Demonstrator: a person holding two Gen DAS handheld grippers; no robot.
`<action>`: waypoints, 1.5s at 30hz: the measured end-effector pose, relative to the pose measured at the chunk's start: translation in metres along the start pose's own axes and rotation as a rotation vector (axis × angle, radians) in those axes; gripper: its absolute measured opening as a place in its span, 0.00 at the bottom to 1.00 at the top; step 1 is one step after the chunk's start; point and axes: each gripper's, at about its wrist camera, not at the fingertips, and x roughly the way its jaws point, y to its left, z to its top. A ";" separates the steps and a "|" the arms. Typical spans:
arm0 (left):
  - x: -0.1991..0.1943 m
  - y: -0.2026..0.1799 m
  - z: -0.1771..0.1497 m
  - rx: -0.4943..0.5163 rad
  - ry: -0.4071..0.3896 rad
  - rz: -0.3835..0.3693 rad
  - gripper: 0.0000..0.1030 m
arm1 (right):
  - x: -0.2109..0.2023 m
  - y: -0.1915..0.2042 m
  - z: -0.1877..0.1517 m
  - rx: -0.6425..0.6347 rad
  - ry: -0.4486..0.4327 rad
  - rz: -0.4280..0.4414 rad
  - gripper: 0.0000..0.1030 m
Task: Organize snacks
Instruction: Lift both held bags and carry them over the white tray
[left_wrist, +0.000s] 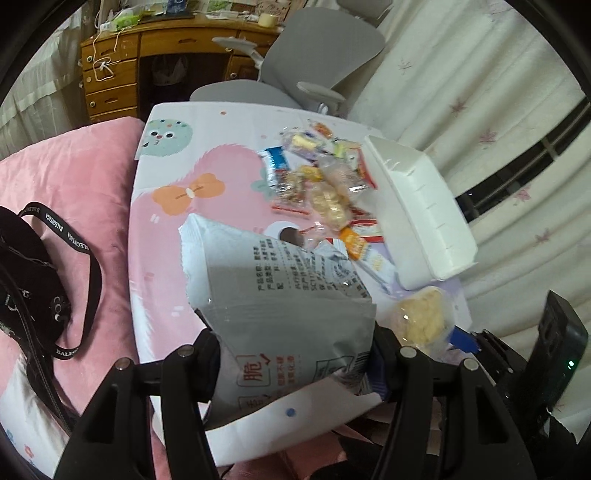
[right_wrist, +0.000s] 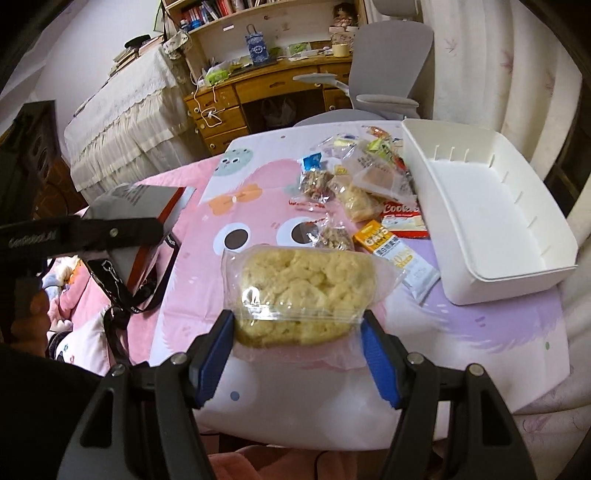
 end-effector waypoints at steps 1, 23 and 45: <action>-0.005 -0.005 -0.001 0.008 -0.012 -0.008 0.58 | -0.005 -0.001 0.001 0.000 -0.004 -0.001 0.66; 0.012 -0.138 0.014 0.008 -0.104 -0.055 0.58 | -0.073 -0.104 0.018 -0.045 -0.077 0.048 0.66; 0.115 -0.287 0.076 -0.036 -0.125 -0.046 0.58 | -0.071 -0.273 0.080 -0.156 -0.061 0.086 0.66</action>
